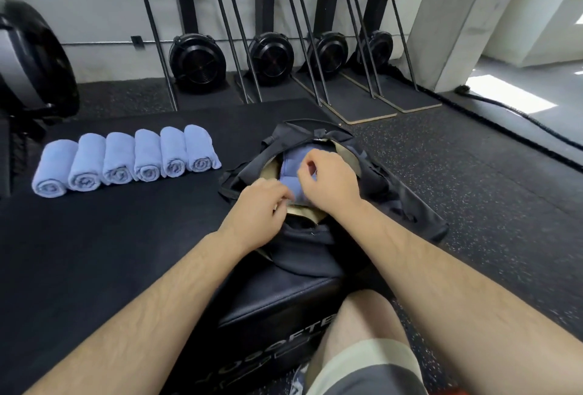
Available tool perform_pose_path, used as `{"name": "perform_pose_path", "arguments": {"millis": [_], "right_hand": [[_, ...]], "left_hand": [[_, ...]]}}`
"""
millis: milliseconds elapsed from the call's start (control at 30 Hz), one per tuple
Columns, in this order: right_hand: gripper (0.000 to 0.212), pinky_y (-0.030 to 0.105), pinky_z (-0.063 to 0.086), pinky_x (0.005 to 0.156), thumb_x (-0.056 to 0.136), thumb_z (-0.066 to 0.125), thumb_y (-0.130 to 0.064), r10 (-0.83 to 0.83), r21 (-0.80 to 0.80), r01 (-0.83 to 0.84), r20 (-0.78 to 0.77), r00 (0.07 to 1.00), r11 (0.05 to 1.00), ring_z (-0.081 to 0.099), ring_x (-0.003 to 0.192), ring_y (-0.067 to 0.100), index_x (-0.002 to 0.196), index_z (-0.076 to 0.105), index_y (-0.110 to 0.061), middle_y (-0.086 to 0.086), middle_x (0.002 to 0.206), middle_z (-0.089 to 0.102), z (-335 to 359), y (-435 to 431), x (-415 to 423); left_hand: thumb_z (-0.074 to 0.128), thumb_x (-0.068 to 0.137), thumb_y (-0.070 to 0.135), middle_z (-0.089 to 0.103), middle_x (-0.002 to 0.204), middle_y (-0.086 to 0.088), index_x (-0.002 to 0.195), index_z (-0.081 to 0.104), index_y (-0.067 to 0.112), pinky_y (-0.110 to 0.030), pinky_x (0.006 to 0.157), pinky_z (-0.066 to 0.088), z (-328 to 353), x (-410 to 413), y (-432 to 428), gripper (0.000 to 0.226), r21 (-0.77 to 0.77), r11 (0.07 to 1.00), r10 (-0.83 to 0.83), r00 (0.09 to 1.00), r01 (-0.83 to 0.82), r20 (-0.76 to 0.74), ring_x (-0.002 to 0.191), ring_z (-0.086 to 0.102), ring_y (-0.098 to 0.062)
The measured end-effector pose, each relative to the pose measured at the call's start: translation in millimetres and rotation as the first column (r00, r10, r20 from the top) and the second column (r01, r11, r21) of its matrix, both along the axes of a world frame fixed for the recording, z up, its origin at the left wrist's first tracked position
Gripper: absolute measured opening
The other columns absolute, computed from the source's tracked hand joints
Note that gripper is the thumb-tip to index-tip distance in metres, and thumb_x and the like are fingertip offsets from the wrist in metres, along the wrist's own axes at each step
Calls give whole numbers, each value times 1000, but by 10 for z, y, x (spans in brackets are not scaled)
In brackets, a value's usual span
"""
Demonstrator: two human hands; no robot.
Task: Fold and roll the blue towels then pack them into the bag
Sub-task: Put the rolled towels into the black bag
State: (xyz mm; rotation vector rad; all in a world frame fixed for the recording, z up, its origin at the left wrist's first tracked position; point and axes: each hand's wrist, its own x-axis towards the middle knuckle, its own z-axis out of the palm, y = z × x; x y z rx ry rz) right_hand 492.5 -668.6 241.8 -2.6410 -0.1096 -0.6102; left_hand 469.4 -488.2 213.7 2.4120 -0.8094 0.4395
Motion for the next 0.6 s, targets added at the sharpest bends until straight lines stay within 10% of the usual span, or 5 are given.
{"name": "perform_pose_path", "arguments": {"millis": [167, 400, 600], "right_hand": [[23, 42, 40, 67, 94, 49, -31, 186, -60, -178, 200, 962, 982, 46, 73, 22, 75, 52, -18, -6, 71, 55, 233, 582, -99], [23, 38, 31, 66, 91, 49, -27, 326, -255, -294, 97, 940, 921, 46, 74, 24, 70, 53, -18, -5, 66, 53, 88, 1671, 137], [25, 39, 38, 86, 101, 45, -32, 236, -233, -272, -171, 957, 934, 53, 106, 29, 106, 62, -14, 6, 115, 64, -323, 2179, 617]], "left_hand": [[56, 100, 15, 54, 88, 22, 104, 70, 19, -25, 83, 42, 35, -53, 421, 15, -238, 961, 135, 990, -140, -37, 86, 51, -9], [50, 102, 22, 68, 92, 12, 99, 68, 25, -22, 77, 47, -143, 110, 1165, 19, -488, 757, 307, 896, -435, -321, 88, 62, -6], [48, 105, 24, 69, 98, 9, 104, 68, 21, -25, 81, 46, -468, 524, 1554, 21, -483, 673, 357, 818, -560, -451, 94, 62, -6]]}}
